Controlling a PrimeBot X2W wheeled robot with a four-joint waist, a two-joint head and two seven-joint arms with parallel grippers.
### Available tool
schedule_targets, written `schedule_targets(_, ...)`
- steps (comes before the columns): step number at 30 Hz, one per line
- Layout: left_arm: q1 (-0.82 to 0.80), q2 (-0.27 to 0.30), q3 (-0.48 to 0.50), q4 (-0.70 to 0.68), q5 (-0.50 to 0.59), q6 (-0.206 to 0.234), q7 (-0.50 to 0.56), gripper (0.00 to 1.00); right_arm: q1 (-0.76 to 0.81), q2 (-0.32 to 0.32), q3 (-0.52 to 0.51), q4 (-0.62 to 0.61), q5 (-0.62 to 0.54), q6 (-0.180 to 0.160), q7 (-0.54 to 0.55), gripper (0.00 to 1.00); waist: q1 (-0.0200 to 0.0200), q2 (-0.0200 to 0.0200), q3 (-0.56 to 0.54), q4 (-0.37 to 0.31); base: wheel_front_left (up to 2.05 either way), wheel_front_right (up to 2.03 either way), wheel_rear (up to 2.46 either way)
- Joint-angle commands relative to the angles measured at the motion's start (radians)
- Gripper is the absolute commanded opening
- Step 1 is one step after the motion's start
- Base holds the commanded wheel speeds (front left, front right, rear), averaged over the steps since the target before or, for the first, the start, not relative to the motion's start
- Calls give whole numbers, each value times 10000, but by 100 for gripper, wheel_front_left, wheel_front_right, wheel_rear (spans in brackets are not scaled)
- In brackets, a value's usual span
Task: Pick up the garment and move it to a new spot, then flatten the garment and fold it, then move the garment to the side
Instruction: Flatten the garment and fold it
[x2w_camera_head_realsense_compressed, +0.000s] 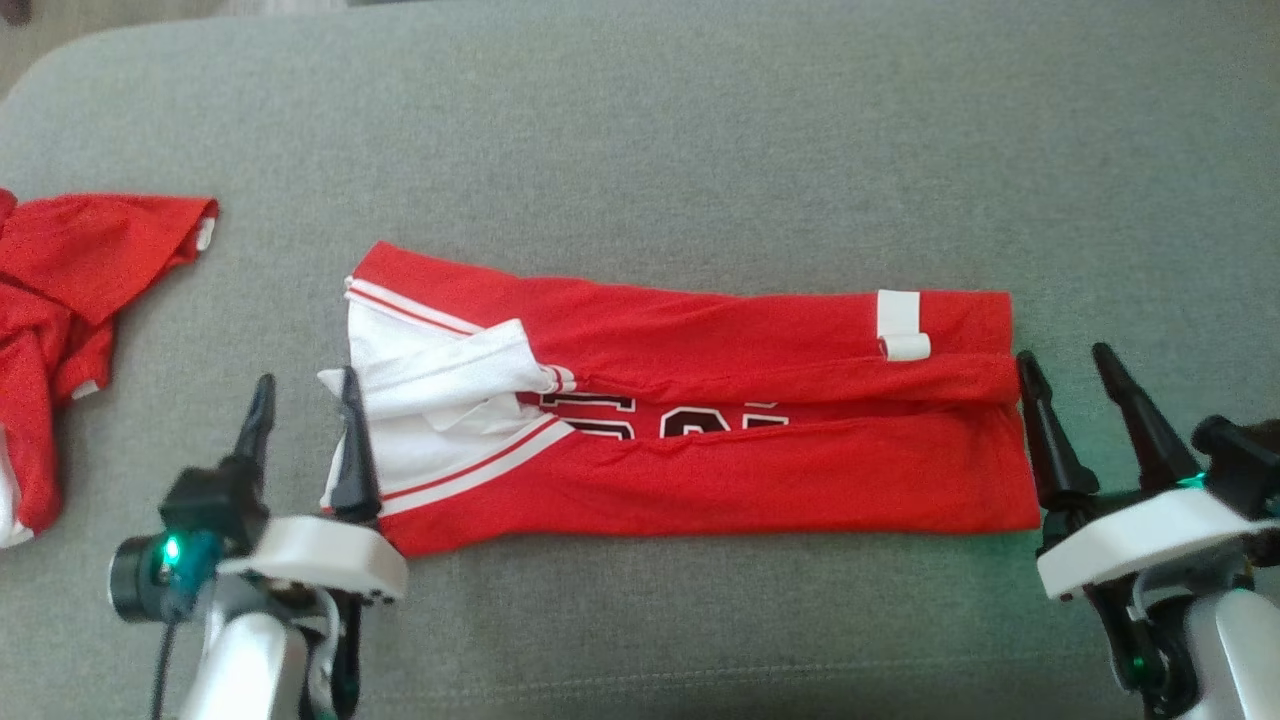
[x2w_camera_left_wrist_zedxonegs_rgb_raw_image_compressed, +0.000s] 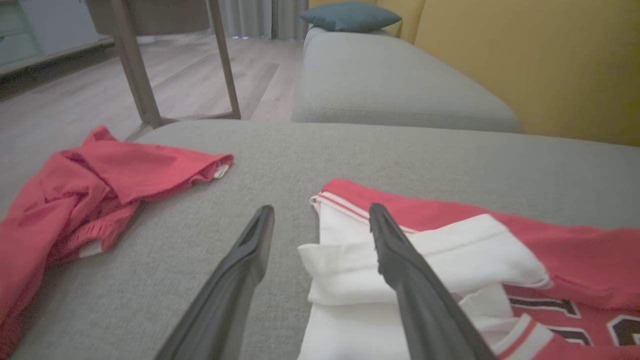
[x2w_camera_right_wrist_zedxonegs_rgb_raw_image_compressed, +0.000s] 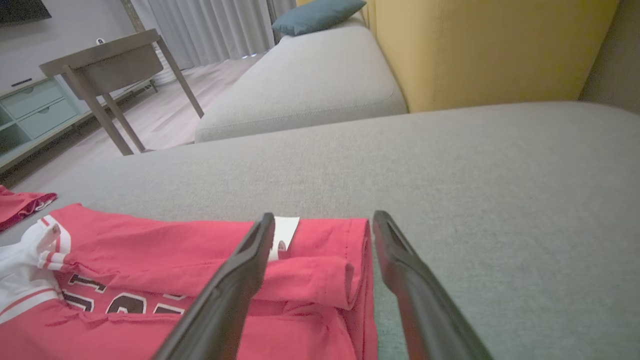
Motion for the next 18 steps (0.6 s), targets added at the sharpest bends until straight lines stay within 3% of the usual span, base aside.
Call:
schedule_targets(1, 16, 186, 218, -650, 230, 123, -120, 100, 21, 43, 5, -611, -299, 67, -170, 100, 0, -1, -140, -47, 0, 0, 0)
schedule_targets(9, 901, 235, -96, -1896, 671, 446, 101, 100, 666, 664, -177, -1566, -1041, 67, 79, 100, 0, -1, -759, -116, 0, 0, 0)
schedule_targets(18, 1113, 410, -153, -2216, 672, 510, 448, 100, 1092, 1011, -281, -1949, -1196, 67, 422, 100, 0, -1, -861, -208, 0, 0, 0)
